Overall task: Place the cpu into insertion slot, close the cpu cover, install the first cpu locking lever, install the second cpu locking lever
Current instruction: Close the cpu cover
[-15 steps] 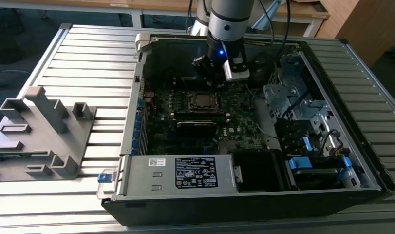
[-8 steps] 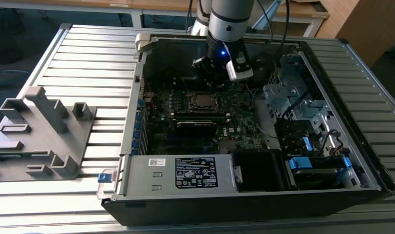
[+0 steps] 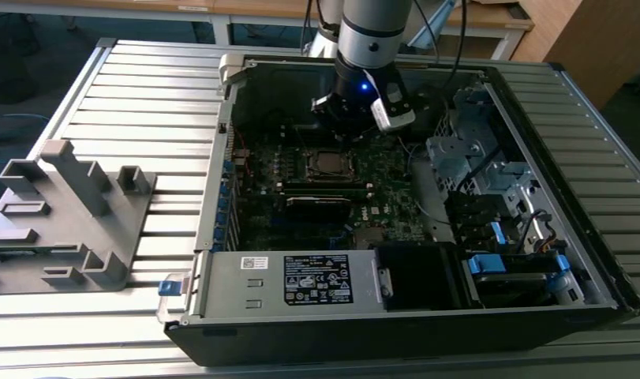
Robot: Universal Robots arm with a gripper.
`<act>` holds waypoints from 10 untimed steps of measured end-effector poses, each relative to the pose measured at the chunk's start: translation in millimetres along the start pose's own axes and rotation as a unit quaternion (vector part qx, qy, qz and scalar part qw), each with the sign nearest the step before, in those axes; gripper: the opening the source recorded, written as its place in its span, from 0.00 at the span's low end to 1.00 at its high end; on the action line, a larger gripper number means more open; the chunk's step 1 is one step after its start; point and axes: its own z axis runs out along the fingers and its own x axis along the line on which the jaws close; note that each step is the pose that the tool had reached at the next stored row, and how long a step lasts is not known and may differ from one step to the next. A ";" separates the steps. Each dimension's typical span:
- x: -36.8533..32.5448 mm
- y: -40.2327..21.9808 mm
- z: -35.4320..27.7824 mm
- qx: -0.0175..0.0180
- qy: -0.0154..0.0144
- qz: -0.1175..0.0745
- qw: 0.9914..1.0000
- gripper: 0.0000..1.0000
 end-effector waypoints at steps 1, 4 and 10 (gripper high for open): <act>0.0 0.0 0.0 0.000 0.000 -0.005 1.000 0.10; 0.0 0.0 0.1 0.000 0.000 -0.007 1.000 0.10; 0.0 0.0 0.1 0.000 0.000 -0.008 1.000 0.10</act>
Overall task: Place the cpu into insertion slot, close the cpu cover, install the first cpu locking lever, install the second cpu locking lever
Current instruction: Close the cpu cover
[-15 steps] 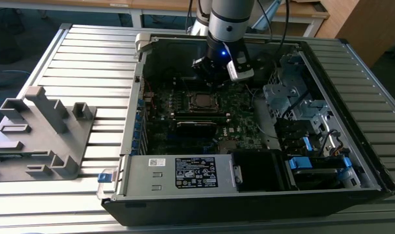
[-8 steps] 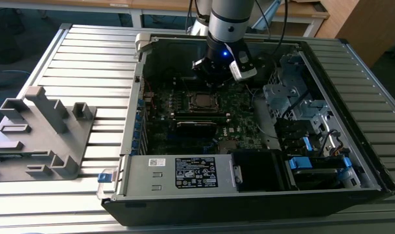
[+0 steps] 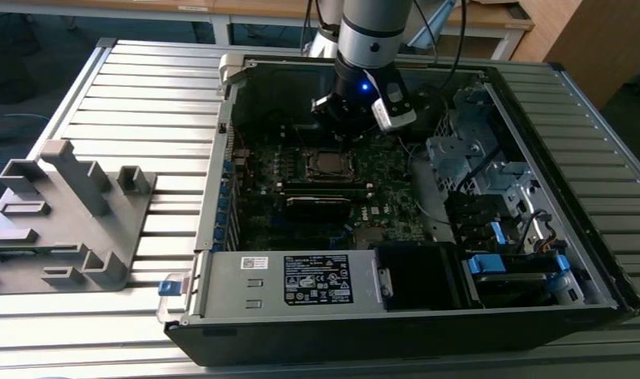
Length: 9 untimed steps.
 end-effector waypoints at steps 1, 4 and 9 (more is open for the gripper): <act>0.0 0.0 0.0 0.000 0.000 -0.001 1.000 0.10; 0.0 0.0 0.1 0.000 0.000 -0.005 1.000 0.10; 0.0 -0.5 0.2 0.000 0.000 -0.006 1.000 0.10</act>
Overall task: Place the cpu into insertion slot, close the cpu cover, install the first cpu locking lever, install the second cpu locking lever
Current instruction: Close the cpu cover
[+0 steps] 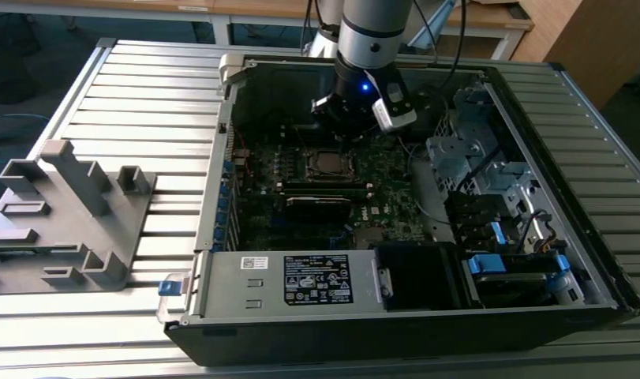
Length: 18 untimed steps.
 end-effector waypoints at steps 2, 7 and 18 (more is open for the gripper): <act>0.0 -0.3 -0.1 0.000 0.000 0.000 1.000 0.10; 0.2 -1.1 -0.1 0.000 0.000 0.000 1.000 0.10; 2.1 -1.3 0.2 0.000 0.000 0.000 1.000 0.10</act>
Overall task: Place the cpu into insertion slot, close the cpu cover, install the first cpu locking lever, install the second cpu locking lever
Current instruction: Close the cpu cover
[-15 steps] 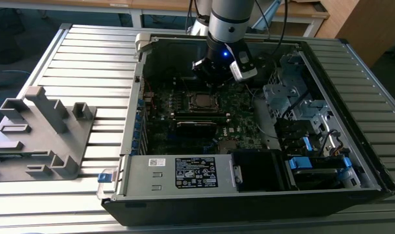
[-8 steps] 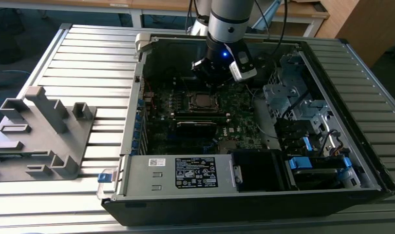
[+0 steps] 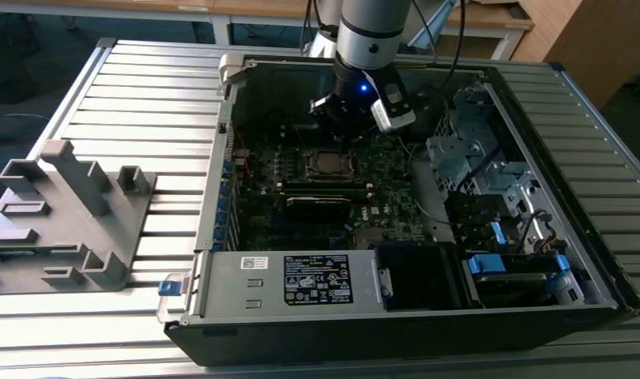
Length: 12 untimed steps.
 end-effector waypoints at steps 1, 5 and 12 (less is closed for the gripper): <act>0.7 0.0 0.2 0.000 0.000 0.000 1.000 0.10; 4.2 -0.1 1.2 0.000 -0.001 0.000 1.000 0.10; 6.1 -0.4 6.6 0.000 -0.001 0.000 1.000 0.10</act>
